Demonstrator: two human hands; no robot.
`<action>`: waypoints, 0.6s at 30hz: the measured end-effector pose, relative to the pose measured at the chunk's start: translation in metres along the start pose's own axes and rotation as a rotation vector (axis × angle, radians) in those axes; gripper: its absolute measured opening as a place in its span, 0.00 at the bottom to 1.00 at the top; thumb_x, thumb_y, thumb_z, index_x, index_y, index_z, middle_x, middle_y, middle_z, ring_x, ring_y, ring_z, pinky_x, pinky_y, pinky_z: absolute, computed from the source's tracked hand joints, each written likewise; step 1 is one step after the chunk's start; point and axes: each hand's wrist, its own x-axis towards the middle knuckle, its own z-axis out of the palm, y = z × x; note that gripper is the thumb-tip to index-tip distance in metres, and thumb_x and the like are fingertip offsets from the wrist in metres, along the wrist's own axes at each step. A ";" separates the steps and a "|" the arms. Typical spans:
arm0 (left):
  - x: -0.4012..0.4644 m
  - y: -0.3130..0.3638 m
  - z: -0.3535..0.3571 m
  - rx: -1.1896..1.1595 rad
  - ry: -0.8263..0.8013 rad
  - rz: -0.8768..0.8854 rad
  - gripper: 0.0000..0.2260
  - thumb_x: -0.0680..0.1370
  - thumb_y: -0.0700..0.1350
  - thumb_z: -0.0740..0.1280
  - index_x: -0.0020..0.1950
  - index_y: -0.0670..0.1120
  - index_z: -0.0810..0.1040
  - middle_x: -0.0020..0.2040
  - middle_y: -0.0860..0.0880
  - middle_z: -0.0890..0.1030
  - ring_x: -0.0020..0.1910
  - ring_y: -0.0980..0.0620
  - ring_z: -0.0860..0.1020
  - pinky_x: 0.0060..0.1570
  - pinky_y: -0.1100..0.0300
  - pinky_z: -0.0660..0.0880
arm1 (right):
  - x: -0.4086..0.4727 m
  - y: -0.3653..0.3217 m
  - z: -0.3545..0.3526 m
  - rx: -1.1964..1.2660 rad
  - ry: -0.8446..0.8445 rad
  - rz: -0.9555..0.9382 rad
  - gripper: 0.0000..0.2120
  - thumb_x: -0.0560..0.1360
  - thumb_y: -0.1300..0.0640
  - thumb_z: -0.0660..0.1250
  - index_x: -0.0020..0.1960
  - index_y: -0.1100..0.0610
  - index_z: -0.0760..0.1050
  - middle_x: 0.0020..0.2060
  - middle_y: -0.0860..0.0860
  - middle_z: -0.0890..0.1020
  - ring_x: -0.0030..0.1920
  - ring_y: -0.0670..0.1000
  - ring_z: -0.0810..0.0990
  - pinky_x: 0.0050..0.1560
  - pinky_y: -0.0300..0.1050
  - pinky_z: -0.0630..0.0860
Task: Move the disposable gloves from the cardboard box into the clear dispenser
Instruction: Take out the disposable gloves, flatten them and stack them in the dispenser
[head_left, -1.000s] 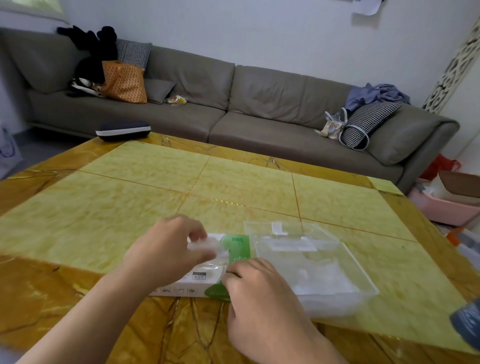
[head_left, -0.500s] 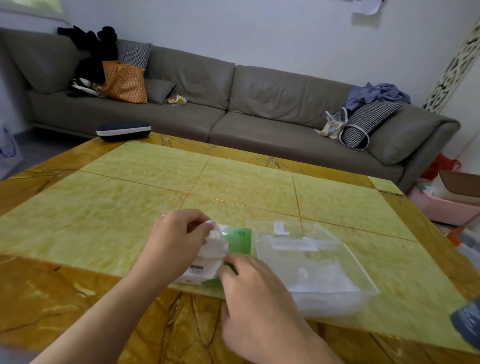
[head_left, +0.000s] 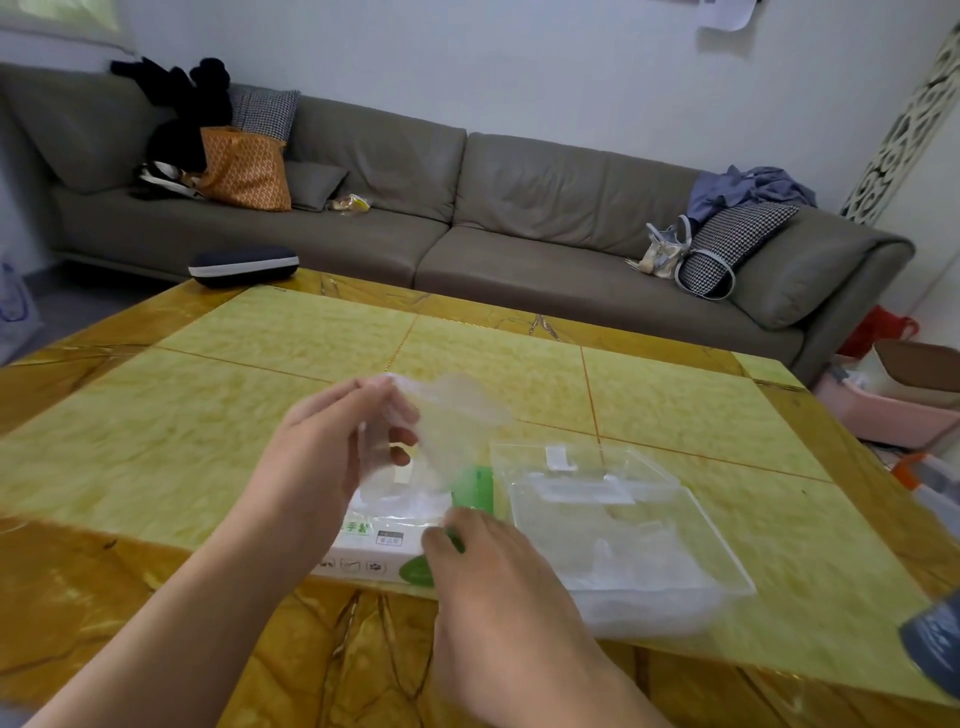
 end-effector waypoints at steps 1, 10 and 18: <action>0.000 0.002 -0.001 -0.047 0.001 -0.021 0.14 0.83 0.46 0.64 0.48 0.35 0.80 0.47 0.38 0.80 0.46 0.43 0.80 0.50 0.47 0.76 | 0.000 0.000 -0.002 0.055 0.025 0.019 0.26 0.76 0.60 0.67 0.73 0.55 0.70 0.70 0.50 0.69 0.70 0.54 0.69 0.71 0.48 0.72; -0.012 0.008 0.014 -0.395 -0.127 -0.217 0.12 0.81 0.45 0.62 0.46 0.39 0.80 0.45 0.40 0.80 0.38 0.45 0.79 0.38 0.52 0.81 | 0.004 0.044 -0.041 1.316 0.348 0.405 0.41 0.64 0.31 0.77 0.69 0.51 0.73 0.64 0.45 0.80 0.66 0.46 0.79 0.71 0.50 0.72; -0.027 0.005 0.029 -0.132 -0.341 -0.451 0.23 0.80 0.54 0.60 0.51 0.38 0.88 0.47 0.35 0.84 0.39 0.41 0.83 0.39 0.50 0.81 | -0.004 0.068 -0.058 1.563 0.455 0.402 0.01 0.77 0.65 0.73 0.48 0.62 0.83 0.39 0.61 0.85 0.36 0.56 0.84 0.35 0.47 0.80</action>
